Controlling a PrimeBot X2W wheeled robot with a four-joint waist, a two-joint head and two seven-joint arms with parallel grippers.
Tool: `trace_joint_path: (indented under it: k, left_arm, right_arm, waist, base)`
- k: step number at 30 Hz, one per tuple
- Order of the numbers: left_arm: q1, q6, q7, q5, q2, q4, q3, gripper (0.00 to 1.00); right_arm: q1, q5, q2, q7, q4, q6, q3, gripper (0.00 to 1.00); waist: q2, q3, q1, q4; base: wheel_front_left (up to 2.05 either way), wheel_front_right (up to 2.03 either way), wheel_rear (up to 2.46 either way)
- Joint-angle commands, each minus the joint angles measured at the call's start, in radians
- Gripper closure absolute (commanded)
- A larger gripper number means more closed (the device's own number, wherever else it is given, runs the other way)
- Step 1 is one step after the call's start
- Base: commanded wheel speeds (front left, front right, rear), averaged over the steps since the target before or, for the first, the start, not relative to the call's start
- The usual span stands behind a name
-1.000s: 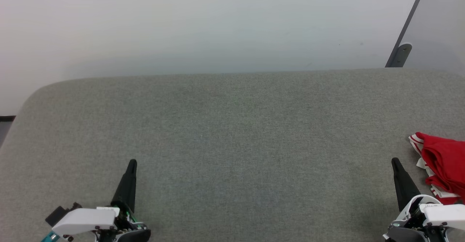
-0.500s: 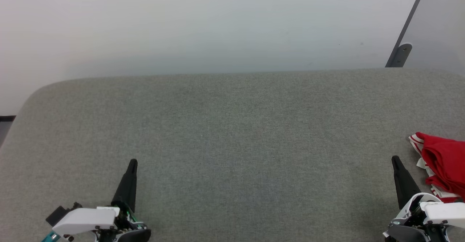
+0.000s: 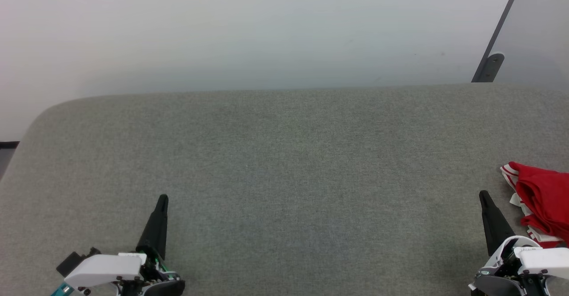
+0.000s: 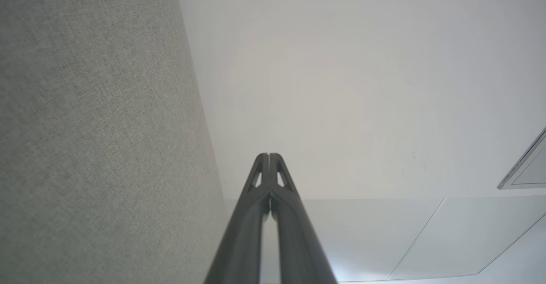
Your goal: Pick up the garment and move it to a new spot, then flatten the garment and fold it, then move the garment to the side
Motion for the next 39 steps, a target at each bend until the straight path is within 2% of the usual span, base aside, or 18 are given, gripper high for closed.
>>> trace_joint_path:
  k: [1,39]
  left_arm:
    - [-0.01,0.002,0.002,0.002,-0.002,0.002,0.002,1.0]
    - [-0.01,0.002,0.003,0.005,-0.004,0.002,0.005,1.0]
  right_arm:
    - [-0.003,0.002,0.002,0.001,0.0,-0.001,0.0,1.0]
    - [-0.003,0.002,0.002,0.001,0.0,-0.001,0.001,1.0]
  waist:
    - [0.0,0.0,-0.0001,0.0]
    - [0.0,0.0,-0.0001,0.0]
  base:
    - [0.0,0.0,0.0]
    - [0.0,0.0,0.0]
